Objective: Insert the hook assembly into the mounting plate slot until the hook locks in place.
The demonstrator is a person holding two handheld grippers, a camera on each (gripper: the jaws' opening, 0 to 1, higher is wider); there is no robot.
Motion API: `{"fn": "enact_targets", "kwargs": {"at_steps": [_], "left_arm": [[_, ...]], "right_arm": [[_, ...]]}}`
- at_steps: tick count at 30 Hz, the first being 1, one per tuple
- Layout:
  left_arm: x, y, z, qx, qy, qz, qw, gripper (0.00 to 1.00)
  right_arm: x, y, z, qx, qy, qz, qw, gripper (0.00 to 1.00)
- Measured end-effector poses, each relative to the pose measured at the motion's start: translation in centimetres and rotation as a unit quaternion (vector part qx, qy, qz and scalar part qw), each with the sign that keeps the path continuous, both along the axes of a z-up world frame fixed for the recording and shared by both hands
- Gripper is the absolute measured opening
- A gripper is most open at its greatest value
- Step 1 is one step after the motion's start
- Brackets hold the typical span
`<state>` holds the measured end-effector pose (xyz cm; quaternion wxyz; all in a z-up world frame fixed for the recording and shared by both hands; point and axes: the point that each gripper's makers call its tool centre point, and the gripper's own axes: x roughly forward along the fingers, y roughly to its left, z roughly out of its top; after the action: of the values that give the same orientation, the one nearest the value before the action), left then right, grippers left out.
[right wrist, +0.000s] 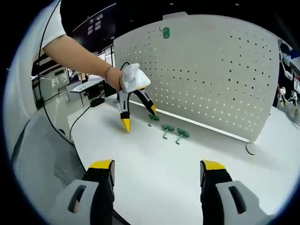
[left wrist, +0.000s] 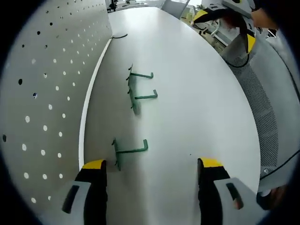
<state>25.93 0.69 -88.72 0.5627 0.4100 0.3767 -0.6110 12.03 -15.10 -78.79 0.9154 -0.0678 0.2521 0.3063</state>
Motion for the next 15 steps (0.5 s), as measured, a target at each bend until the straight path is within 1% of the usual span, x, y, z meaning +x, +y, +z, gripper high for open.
{"fn": "enact_targets", "kwargs": {"at_steps": [4,9,10,15], "left_arm": [[0.34,-0.17,0.15,-0.005,0.002,0.007,1.0000,0.79],[0.34,-0.20,0.09,-0.008,0.000,0.008,0.9999,0.79],[0.35,-0.21,0.09,-0.008,0.000,0.007,0.9999,0.80],[0.40,-0.26,0.07,-0.004,0.000,0.004,1.0000,0.80]], "right_arm": [[0.11,-0.03,0.07,0.003,-0.001,-0.002,1.0000,0.72],[0.20,-0.19,0.22,0.008,-0.002,-0.007,0.9999,0.72],[0.31,-0.23,0.32,0.017,-0.001,-0.012,0.9998,0.73],[0.28,-0.24,0.25,0.016,0.000,-0.012,0.9998,0.72]]}}
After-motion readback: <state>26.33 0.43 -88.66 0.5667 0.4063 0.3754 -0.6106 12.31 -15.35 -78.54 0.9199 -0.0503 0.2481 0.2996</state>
